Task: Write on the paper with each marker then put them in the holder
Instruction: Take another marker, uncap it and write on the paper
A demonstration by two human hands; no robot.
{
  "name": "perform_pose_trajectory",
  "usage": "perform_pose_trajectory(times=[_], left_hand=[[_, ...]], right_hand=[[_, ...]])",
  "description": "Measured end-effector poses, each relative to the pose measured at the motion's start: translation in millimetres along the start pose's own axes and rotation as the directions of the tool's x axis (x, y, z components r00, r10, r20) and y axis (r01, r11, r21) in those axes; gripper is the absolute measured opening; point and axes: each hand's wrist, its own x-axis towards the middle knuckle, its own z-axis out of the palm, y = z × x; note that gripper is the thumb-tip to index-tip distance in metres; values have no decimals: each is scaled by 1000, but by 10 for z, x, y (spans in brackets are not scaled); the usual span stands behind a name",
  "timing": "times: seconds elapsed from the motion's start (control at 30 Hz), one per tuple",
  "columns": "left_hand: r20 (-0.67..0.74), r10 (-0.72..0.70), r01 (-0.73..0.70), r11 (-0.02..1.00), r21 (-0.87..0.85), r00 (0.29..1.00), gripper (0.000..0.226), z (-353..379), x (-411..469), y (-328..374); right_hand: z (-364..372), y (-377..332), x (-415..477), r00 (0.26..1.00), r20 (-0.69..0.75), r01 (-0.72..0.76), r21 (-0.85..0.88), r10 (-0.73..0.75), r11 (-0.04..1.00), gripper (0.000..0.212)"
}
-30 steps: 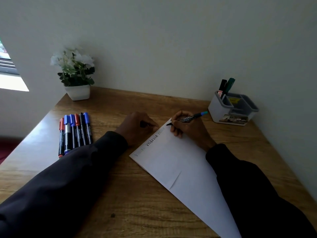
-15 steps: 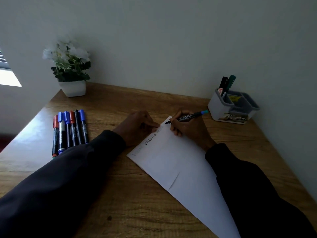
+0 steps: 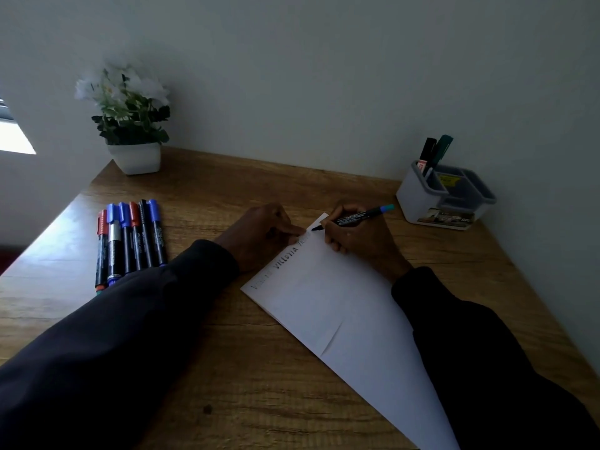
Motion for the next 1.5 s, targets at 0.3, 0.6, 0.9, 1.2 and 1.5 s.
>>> perform_pose_trajectory(times=[0.3,0.6,0.9,1.2,1.5], left_hand=[[-6,-12,12,1000,-26,1000,36,12,0,-11],[-19,0,-1,999,-42,1000,39,11,0,-6],[31,32,-33,999,14,999,28,-2,4,-15],[35,45,-46,998,41,998,43,-9,-12,26],[41,32,-34,998,56,999,12,2,16,0]], right_hand=[[-9,-34,-17,1000,-14,-4,17,4,1000,17],[0,19,2,999,-22,38,-16,-39,999,19],[-2,17,15,999,-39,21,-20,-21,1000,17],[-1,20,10,999,-42,30,-21,-31,999,12],[-1,20,22,998,-55,30,-29,-32,999,18]])
